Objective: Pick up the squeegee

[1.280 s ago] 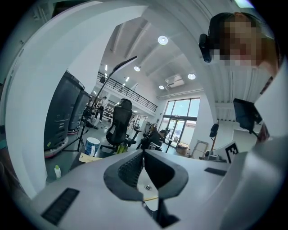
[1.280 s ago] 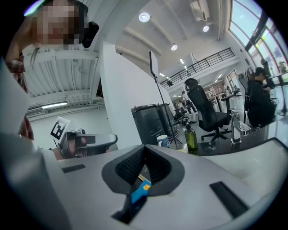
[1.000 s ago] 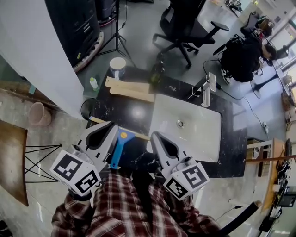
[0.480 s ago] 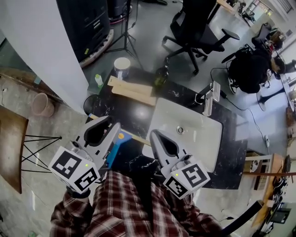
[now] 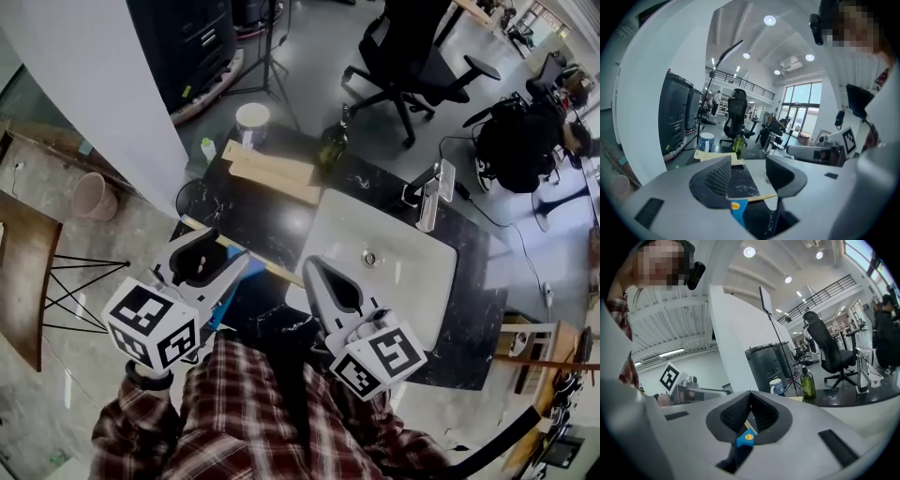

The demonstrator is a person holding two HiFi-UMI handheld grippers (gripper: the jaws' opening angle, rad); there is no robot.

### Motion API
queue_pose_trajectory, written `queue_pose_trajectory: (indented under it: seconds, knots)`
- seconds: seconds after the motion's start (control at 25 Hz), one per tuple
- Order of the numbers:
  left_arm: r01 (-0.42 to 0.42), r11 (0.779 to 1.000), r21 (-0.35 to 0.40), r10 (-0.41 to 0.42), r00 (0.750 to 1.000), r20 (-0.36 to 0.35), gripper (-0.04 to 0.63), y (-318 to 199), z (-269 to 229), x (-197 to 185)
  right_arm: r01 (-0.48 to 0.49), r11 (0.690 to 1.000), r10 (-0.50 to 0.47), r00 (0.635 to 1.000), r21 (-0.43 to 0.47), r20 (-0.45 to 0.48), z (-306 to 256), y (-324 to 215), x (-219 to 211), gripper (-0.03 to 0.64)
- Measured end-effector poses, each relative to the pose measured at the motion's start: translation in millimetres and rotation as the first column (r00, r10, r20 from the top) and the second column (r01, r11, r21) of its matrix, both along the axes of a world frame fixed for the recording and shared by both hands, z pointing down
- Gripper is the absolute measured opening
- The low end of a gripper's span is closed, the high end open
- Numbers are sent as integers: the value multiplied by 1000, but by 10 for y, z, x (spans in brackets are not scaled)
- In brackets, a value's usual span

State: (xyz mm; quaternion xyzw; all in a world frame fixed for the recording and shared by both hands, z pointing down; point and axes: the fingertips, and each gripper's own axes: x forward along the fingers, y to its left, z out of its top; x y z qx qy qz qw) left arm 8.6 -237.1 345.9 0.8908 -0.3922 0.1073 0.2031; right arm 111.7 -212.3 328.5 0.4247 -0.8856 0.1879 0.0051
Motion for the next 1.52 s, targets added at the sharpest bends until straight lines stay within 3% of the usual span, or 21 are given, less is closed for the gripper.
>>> queue_pose_trajectory:
  seconds: [0.2, 0.36, 0.6, 0.96, 1.16, 1.32, 1.4, 1.52]
  knots:
    - [-16, 985, -172, 39, 991, 131, 215, 129, 633, 38, 19, 1000, -18, 1000, -15, 23, 84, 51, 16, 12]
    - [0, 960, -281, 77, 962, 264, 215, 260, 1152, -9, 30, 999, -28, 999, -39, 37, 177, 71, 36, 11]
    - [44, 918, -393, 96, 939, 329, 215, 415, 1604, -73, 43, 996, -39, 998, -81, 58, 330, 68, 64, 12]
    - [96, 904, -416, 105, 895, 434, 213, 414, 1874, -119, 59, 992, -50, 995, -116, 83, 482, 19, 109, 12]
    - [109, 902, -418, 134, 850, 510, 213, 402, 1975, -100, 63, 990, -51, 994, -124, 97, 516, -25, 117, 12]
    - [116, 895, -430, 142, 841, 523, 205, 408, 1939, -101, 70, 990, -57, 993, -122, 101, 508, -40, 97, 12]
    - [115, 898, -424, 146, 832, 535, 138, 406, 1933, -114, 70, 990, -57, 993, -124, 99, 513, -43, 95, 12]
    - [110, 897, -429, 152, 833, 532, 138, 401, 1931, -127, 68, 990, -56, 994, -124, 93, 514, -52, 96, 12]
